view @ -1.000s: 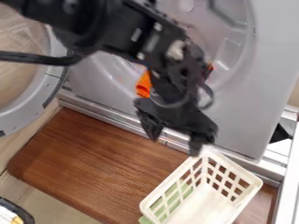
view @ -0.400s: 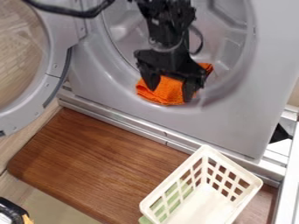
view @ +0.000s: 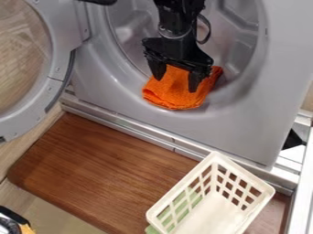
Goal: Move the orange cloth from machine to the table
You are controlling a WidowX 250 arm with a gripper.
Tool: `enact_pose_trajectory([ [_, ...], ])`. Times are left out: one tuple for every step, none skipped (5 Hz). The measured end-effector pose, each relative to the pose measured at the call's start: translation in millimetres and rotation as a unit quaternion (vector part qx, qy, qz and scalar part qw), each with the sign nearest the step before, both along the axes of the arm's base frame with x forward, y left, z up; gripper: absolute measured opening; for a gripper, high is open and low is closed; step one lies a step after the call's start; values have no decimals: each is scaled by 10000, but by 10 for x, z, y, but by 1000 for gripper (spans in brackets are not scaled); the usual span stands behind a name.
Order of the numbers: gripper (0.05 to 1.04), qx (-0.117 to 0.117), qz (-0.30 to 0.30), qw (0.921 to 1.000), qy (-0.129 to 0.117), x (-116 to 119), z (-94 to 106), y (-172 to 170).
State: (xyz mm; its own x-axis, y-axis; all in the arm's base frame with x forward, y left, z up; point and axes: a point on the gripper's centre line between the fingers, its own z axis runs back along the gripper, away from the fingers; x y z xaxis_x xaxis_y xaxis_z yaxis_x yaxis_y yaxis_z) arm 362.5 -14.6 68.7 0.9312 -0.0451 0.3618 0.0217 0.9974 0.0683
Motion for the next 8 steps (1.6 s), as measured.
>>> enact_pose_trajectory([
  [945, -93, 37, 9999, 93, 141, -216, 13],
  [659, -140, 99, 9999, 22, 184, -264, 5],
  [366, -205, 199, 9996, 4, 178, -283, -12],
  [159, -231, 193, 9995, 56, 135, -315, -73],
  [62, -239, 180, 9995, 29, 86, -331, -116],
  [51, -241, 219, 9995, 62, 25, -305, -122],
  [51, -242, 18, 9995, 197, -125, -216, -171],
  [51, -169, 21, 9997, 169, -362, -100, -121],
])
